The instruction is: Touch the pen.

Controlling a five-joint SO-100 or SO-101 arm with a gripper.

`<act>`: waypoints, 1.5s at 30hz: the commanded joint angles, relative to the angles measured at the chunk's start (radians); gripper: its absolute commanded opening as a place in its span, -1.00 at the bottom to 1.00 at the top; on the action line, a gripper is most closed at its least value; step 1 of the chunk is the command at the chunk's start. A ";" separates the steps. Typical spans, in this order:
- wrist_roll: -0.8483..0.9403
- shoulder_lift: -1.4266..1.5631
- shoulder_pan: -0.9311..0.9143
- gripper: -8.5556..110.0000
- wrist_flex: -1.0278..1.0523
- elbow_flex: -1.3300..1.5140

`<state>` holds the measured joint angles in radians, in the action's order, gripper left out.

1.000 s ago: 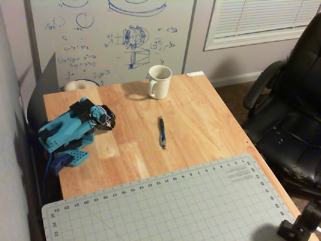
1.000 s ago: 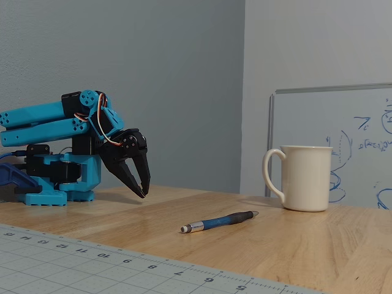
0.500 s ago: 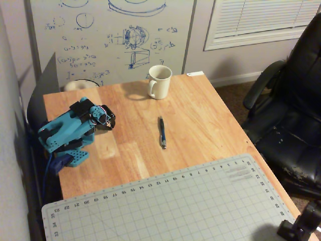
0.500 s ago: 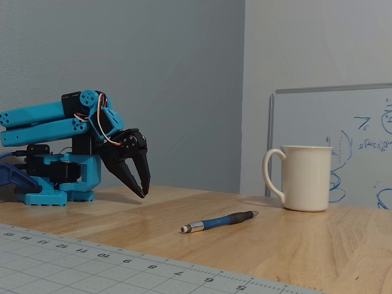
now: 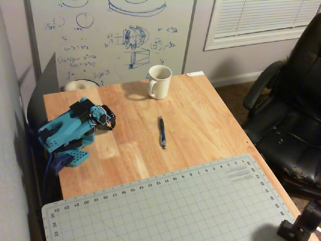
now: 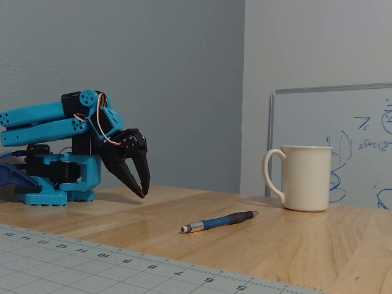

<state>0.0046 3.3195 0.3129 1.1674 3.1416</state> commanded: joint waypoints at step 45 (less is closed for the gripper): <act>0.008 -1.417 -0.374 -0.85 -0.011 -1.374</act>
<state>0.0046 1.9313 -0.0337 1.1674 1.8883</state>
